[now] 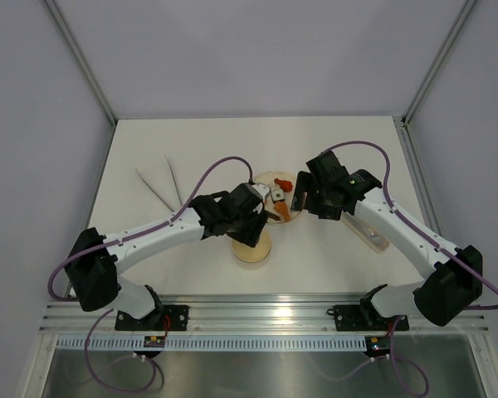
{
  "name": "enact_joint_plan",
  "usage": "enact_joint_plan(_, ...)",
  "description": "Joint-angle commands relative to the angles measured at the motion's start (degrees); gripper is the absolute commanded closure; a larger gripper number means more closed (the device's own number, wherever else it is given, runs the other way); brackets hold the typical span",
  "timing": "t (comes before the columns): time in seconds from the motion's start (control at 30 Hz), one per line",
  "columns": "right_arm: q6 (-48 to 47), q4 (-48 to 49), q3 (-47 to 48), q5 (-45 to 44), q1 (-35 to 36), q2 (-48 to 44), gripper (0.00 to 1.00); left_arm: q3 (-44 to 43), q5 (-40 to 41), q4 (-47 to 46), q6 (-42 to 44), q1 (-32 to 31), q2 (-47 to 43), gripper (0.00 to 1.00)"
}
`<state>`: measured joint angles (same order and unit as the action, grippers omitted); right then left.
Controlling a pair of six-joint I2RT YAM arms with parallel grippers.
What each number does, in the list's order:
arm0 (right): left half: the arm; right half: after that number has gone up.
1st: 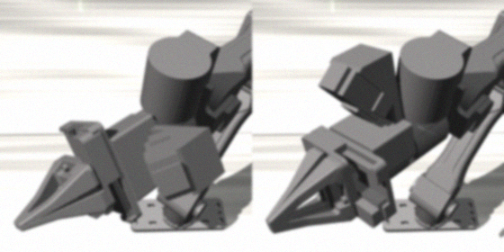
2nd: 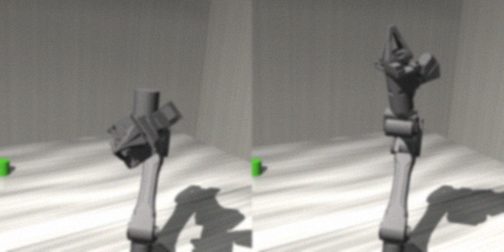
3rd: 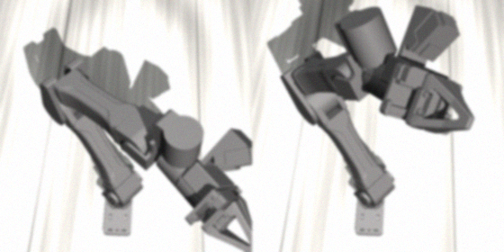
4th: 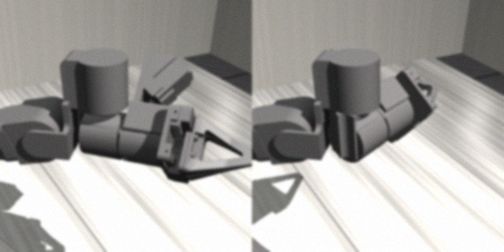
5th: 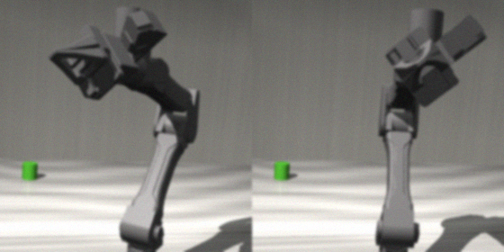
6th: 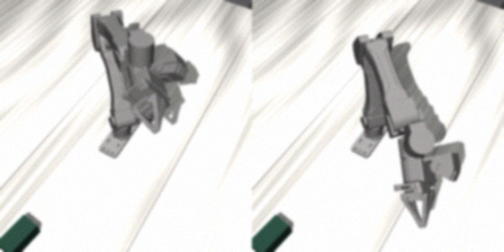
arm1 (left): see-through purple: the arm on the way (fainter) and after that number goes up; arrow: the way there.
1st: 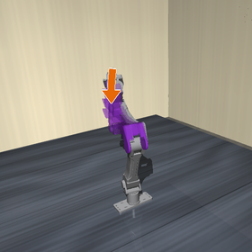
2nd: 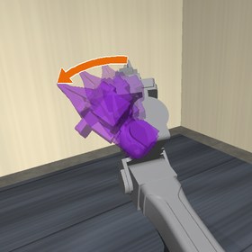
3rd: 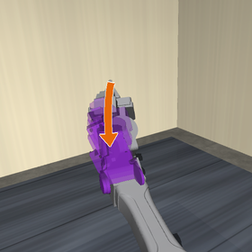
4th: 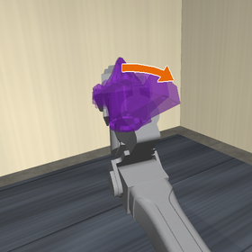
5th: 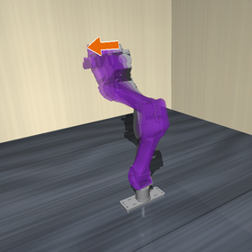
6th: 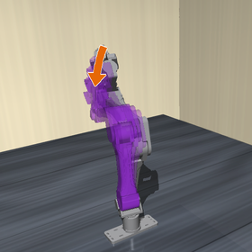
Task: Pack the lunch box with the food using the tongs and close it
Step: Close the box lid on the packing box.
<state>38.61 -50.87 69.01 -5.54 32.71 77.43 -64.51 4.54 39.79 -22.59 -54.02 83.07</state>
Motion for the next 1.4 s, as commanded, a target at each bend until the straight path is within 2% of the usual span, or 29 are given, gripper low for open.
enact_joint_plan(0.0, 0.2, -0.3, 1.7, -1.8, 0.4, -1.3, 0.10, 0.6, 0.0, -3.4, -1.2, -0.3, 1.7, 0.40)
enact_joint_plan(0.23, 0.5, -0.1, 1.7, -1.2, 0.4, -0.9, 0.10, 6.3, -2.0, -8.2, -4.1, -0.3, 5.8, 0.42)
enact_joint_plan(0.37, 0.4, -0.1, 1.7, -1.2, 0.4, -0.9, 0.10, 7.5, -3.7, -10.1, -4.9, -0.3, 5.1, 0.43)
enact_joint_plan(0.83, 0.7, 0.6, 1.7, -1.2, 0.4, -1.1, 0.10, -1.4, 4.2, -1.8, -2.9, -3.3, -5.0, 0.45)
enact_joint_plan(0.93, 0.8, 0.8, 1.6, -1.2, 0.4, -1.1, 0.10, -1.1, 4.5, -1.5, -3.2, -3.5, -5.4, 0.45)
enact_joint_plan(1.23, 1.2, 1.0, 0.4, -1.0, 0.4, -1.5, 0.10, 5.9, 2.1, -8.9, -5.5, -4.2, 3.2, 0.46)
enact_joint_plan(1.37, 1.0, 0.7, 0.5, -1.8, 0.4, -1.9, 0.10, 6.4, 2.6, -7.6, -6.0, -5.3, 5.4, 0.47)
